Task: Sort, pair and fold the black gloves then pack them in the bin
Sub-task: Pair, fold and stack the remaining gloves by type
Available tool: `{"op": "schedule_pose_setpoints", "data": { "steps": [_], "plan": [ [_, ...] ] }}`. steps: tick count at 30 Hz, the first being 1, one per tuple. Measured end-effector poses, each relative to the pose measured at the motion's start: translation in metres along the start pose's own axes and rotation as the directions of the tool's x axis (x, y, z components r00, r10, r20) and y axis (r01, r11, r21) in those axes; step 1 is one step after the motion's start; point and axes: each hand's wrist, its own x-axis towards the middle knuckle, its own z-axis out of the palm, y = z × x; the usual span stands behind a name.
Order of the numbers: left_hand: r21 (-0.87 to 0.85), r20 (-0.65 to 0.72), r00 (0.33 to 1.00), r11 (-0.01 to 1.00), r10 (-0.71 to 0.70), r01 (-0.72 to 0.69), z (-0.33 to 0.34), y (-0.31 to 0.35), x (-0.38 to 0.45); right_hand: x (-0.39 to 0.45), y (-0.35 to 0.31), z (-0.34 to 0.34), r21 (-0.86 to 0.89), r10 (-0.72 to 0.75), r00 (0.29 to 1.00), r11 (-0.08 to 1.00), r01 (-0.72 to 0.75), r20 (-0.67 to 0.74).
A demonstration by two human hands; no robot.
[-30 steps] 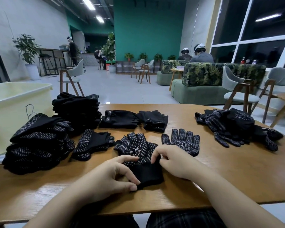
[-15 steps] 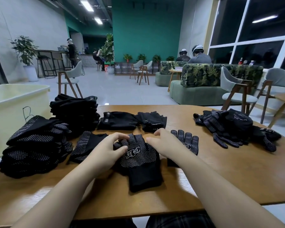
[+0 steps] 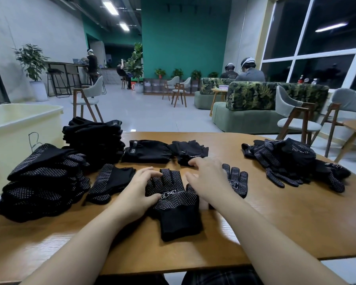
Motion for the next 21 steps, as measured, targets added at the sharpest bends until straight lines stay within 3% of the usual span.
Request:
{"op": "schedule_pose_setpoints", "data": {
  "steps": [3, 5, 9, 13, 21],
  "plan": [
    [-0.042, -0.01, 1.0, 0.999, -0.026, 0.026, 0.0, -0.002, 0.004, 0.018, -0.009, 0.005, 0.167, 0.06, 0.989, 0.983, -0.083, 0.135],
    [-0.165, -0.051, 0.996, 0.984, -0.074, 0.064, 0.0, -0.002, 0.007, 0.026, -0.012, 0.01, 0.248, 0.065, 0.975, 0.961, -0.118, 0.21],
    [-0.332, -0.159, 0.976, 0.939, -0.146, 0.086, -0.004, 0.001, 0.021, 0.041, -0.013, 0.019, 0.37, 0.104, 0.97, 0.911, -0.182, 0.22],
    [-0.303, -0.163, 0.976, 0.949, -0.143, 0.088, -0.005, 0.006, 0.029, 0.048, -0.009, 0.023, 0.503, 0.113, 0.961, 0.833, -0.229, 0.251],
    [-0.089, -0.208, 0.978, 0.996, 0.002, -0.021, 0.0, 0.004, 0.032, 0.044, -0.012, 0.025, 0.557, -0.1, 0.959, 0.828, -0.066, 0.263]
  ]
}}
